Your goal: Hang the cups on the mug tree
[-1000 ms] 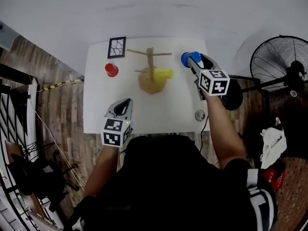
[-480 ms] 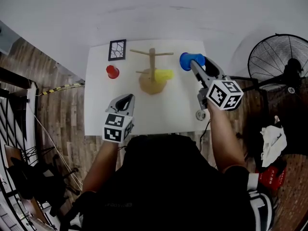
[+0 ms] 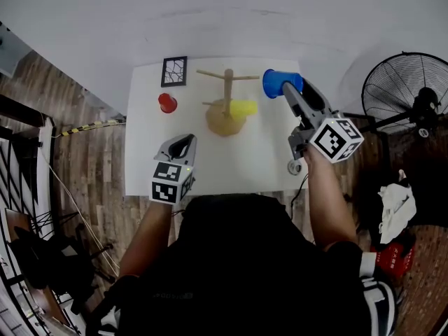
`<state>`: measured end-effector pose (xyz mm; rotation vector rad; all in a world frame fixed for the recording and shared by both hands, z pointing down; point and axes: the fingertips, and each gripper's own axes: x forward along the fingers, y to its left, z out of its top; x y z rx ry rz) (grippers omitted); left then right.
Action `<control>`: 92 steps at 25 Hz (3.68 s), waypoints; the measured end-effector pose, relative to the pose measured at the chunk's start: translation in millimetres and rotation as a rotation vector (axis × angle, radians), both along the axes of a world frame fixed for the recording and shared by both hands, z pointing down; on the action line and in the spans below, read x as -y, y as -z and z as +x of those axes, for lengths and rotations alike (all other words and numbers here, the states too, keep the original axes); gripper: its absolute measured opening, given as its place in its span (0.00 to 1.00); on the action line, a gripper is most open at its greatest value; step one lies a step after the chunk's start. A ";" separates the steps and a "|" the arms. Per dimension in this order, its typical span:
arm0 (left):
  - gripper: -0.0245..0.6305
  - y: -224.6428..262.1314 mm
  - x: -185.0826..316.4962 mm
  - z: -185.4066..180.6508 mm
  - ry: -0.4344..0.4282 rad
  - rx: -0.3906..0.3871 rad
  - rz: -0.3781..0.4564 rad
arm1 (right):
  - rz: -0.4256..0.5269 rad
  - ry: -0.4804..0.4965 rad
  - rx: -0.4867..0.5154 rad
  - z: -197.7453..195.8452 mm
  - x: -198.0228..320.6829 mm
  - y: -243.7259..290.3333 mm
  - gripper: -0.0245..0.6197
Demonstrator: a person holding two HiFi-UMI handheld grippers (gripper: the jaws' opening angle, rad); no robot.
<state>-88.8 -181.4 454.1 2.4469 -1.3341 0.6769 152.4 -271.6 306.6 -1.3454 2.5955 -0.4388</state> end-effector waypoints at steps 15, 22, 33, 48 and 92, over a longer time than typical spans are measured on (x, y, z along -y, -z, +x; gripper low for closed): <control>0.06 -5.5 -9.0 -19.8 0.056 -0.025 -0.015 | -0.061 0.111 0.042 -45.9 20.1 -14.9 0.37; 0.06 -7.5 -12.3 -24.5 0.073 -0.031 -0.021 | -0.082 0.156 0.032 -64.7 24.0 -24.2 0.37; 0.06 -9.2 -14.8 -26.0 0.077 -0.028 -0.027 | -0.118 0.146 -0.029 -68.1 25.8 -39.4 0.37; 0.06 -17.0 -14.4 -12.6 0.050 -0.024 -0.041 | -0.057 0.110 -0.229 -51.4 -1.6 -55.6 0.39; 0.07 -46.9 73.9 -107.5 0.056 0.034 -0.009 | -0.275 0.190 -0.456 -151.9 -128.7 -190.5 0.05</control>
